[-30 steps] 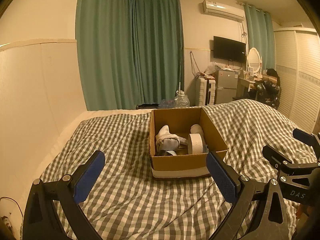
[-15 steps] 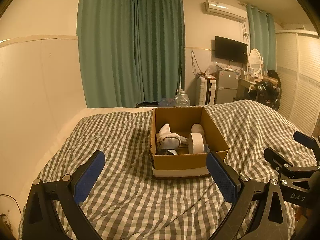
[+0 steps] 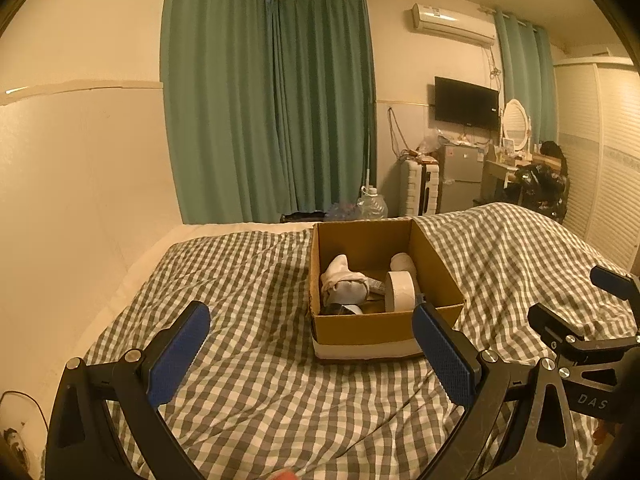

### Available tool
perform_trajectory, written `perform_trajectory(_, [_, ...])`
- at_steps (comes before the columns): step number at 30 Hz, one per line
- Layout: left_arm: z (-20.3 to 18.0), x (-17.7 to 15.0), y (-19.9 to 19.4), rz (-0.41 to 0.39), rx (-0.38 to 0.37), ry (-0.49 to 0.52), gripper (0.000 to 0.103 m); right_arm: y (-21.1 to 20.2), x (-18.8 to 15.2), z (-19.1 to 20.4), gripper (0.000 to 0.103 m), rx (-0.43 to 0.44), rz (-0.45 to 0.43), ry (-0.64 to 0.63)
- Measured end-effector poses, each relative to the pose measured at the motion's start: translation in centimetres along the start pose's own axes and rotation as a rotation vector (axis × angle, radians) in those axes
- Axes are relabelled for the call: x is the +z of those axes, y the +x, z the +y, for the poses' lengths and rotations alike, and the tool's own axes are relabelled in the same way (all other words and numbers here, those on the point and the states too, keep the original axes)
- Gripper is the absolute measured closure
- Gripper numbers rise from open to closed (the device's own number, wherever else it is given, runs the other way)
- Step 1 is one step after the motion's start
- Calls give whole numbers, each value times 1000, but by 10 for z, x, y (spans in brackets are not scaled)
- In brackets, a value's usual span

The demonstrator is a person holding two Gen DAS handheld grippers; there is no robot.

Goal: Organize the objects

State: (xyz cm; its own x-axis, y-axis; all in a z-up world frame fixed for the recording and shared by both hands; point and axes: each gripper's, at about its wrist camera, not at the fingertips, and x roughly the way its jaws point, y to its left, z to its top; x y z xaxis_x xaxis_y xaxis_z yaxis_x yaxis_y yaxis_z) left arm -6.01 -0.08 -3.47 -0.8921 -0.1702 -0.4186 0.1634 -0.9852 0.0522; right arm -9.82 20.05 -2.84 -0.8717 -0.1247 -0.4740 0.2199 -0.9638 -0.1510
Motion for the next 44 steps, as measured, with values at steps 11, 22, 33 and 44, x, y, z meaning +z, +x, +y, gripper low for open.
perform_trajectory(11, [1,1,0,12,-9,-4,0,1,0,-1,1,3,6,8])
perform_trajectory(22, [0,0,2,26,-17,-7,0,3,-1,2,1,11,13,13])
perform_trajectory(33, [-1,-2,5,40,-21,-7,0,4,-2,4,1,13,23,15])
perform_trajectory(44, [1,-2,5,40,-19,-12,0,5,-3,4,1,15,32,13])
